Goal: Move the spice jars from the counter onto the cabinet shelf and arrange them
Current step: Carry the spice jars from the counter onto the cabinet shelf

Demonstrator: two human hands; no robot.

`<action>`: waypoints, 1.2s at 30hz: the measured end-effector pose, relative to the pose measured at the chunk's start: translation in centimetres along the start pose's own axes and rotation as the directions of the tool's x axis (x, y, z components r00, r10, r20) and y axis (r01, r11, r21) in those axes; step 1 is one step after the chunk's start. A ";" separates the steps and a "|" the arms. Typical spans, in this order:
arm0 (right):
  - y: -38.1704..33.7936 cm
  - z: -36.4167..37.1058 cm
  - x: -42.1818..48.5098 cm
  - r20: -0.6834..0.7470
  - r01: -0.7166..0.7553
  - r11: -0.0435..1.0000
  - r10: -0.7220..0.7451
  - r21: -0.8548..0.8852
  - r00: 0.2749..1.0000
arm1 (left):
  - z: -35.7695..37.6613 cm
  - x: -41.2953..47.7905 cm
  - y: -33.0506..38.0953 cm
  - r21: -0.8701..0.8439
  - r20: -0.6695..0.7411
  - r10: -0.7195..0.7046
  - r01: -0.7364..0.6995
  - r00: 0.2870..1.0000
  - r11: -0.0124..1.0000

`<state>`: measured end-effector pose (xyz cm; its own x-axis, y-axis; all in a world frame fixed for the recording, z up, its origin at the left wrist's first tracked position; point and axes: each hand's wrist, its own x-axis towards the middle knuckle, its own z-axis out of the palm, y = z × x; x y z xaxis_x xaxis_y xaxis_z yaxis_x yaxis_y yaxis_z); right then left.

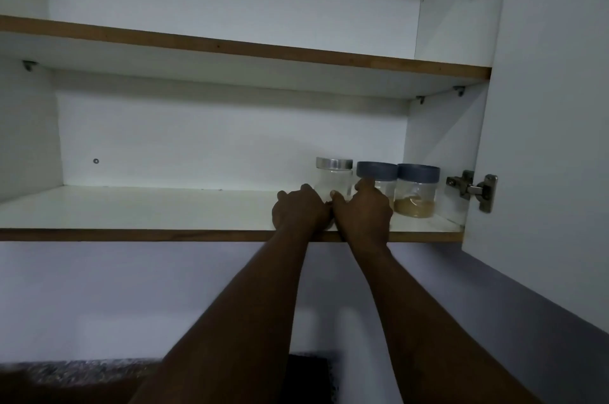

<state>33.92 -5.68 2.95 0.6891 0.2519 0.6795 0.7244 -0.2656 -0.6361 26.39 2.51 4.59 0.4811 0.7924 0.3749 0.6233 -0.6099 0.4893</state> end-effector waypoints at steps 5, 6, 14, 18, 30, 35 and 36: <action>-0.5 -1.9 -2.5 -0.082 0.100 0.976 -0.086 0.191 0.993 | -1.3 -3.7 -0.6 -0.199 -0.178 0.105 -0.140 0.978 0.970; -0.7 -2.4 -3.6 -0.110 0.143 0.958 -0.119 0.247 0.987 | -1.5 -5.1 -1.1 -0.278 -0.265 0.123 -0.198 0.956 0.940; 3.5 -1.6 -20.9 0.321 0.093 0.908 -0.239 0.409 0.916 | 2.4 -19.1 -15.2 -0.398 -0.243 0.227 -0.310 0.943 0.863; 7.4 0.8 -32.2 0.627 0.037 0.942 -0.251 0.335 0.738 | 6.6 -27.7 -24.6 -0.310 0.143 0.174 -0.123 0.974 0.943; 14.9 1.8 -54.2 0.959 0.110 0.993 0.001 -0.034 0.283 | 14.6 -48.8 -38.3 0.072 0.595 -0.097 0.067 0.798 0.995; 15.5 2.2 -57.3 0.973 0.081 0.982 0.156 -0.172 0.167 | 17.2 -49.2 -38.7 0.322 0.562 -0.165 -0.031 0.810 0.946; 15.4 2.6 -57.6 0.971 0.036 0.981 0.183 -0.191 0.155 | 17.7 -48.6 -38.4 0.349 0.569 -0.157 -0.064 0.807 0.935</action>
<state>5.42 -21.87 -46.90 0.2588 0.8938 -0.3662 0.7314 -0.4290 -0.5301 -10.02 -12.60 -46.36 0.6411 0.7345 -0.2226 0.7671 -0.6216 0.1586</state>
